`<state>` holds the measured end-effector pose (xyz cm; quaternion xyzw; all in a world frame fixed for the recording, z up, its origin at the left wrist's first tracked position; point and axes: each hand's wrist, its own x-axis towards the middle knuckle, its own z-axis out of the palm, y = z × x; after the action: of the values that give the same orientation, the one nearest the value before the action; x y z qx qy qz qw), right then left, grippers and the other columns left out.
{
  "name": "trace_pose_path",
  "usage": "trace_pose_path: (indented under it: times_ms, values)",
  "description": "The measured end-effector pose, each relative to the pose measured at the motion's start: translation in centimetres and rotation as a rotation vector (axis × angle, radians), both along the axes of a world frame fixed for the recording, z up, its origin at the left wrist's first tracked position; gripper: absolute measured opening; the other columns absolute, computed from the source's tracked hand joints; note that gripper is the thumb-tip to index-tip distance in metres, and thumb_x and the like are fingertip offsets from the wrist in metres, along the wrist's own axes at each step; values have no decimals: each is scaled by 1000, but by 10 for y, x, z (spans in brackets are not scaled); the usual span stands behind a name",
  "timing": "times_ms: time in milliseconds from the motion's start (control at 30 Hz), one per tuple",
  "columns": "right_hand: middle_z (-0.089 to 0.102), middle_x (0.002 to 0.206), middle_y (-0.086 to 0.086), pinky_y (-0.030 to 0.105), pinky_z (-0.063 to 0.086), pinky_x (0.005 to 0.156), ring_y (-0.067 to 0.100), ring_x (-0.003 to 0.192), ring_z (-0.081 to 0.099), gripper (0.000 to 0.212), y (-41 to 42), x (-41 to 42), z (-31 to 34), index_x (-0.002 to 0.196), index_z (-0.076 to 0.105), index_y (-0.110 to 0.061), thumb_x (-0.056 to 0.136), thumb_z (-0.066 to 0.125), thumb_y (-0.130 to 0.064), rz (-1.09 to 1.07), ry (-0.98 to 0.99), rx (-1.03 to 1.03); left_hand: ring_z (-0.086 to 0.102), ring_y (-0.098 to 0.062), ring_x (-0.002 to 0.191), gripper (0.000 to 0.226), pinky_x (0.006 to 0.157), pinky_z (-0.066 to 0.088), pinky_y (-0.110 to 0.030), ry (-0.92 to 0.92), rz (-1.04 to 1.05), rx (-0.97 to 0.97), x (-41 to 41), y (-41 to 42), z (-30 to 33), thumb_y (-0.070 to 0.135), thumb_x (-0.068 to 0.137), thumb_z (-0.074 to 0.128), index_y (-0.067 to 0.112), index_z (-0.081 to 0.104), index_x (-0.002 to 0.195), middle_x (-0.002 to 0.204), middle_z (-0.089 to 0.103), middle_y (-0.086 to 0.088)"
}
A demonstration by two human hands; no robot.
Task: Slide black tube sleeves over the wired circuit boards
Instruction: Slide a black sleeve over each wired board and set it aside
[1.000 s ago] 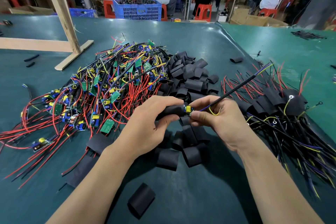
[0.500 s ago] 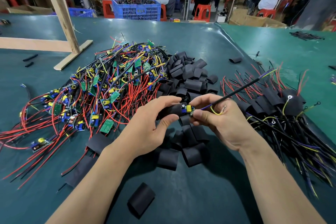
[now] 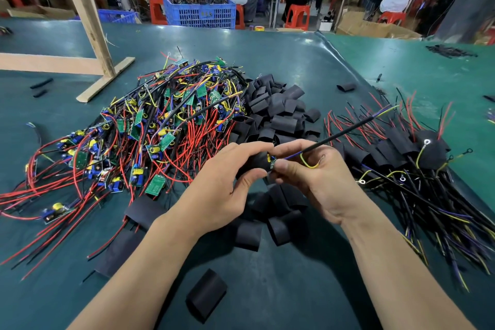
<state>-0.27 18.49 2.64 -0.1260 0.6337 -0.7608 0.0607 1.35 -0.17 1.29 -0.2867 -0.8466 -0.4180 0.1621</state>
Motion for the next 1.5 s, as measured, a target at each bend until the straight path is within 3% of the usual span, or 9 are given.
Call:
trace_pose_path:
  times_ms: [233,467,633,800,933,1100,1200,1333,1500]
  values:
    - [70,73,1,24,57,63,14,66,67,23,-4,0,-2,83,68,-10,77,70,12,-48,52,72,54,-17,119,63,104,41,-29,-40,-20,-33,0,2,-2,16,90,66,14,39,147,126,60,0]
    - [72,69,8,23,57,61,18,59,67,10,-8,0,-2,68,74,-13,62,76,-6,-82,10,45,54,-11,123,70,106,42,-30,-16,40,-32,-2,2,-2,1,87,69,16,38,149,132,61,2]
    - [73,75,6,30,59,72,19,71,65,12,0,1,0,78,79,-18,69,72,-14,-61,12,130,53,-10,118,71,93,45,-25,-14,65,-65,-5,0,-3,12,88,71,21,37,149,135,59,10]
    - [75,77,1,25,58,62,10,65,65,13,-15,3,-3,86,75,-10,76,68,-7,-116,-46,-32,58,-16,119,71,105,44,-30,-9,86,-16,-5,1,-4,10,87,71,20,38,149,128,62,3]
    - [74,80,11,43,56,72,21,73,64,13,-24,4,-3,77,79,-19,70,74,-9,-226,-20,-41,59,-17,118,70,105,45,-35,13,106,11,-4,3,-5,10,87,71,19,39,149,125,63,-1]
    - [69,69,6,32,54,58,18,62,63,12,-22,4,-4,73,75,-17,70,80,-7,-260,4,15,55,-13,123,71,106,43,-31,39,105,3,-5,3,-5,0,85,72,14,41,147,132,61,3]
    - [71,72,7,27,54,52,19,65,68,12,-21,4,-2,73,73,-15,64,81,-11,-248,-10,-26,57,-15,120,70,104,45,-34,42,105,-11,-6,0,-4,9,85,74,15,42,147,130,62,1]
    - [72,74,4,24,54,53,19,69,71,10,-14,2,2,72,73,-17,64,78,-12,-260,-22,-120,57,-13,108,59,100,41,-32,154,249,-54,-8,-11,1,45,79,73,17,61,129,115,65,8]
    - [74,87,9,26,56,54,25,76,73,15,-8,1,4,91,69,-12,78,72,-3,-221,-54,-149,63,-19,98,38,89,50,-41,251,293,-7,-10,-14,-1,35,80,77,7,73,106,100,70,3]
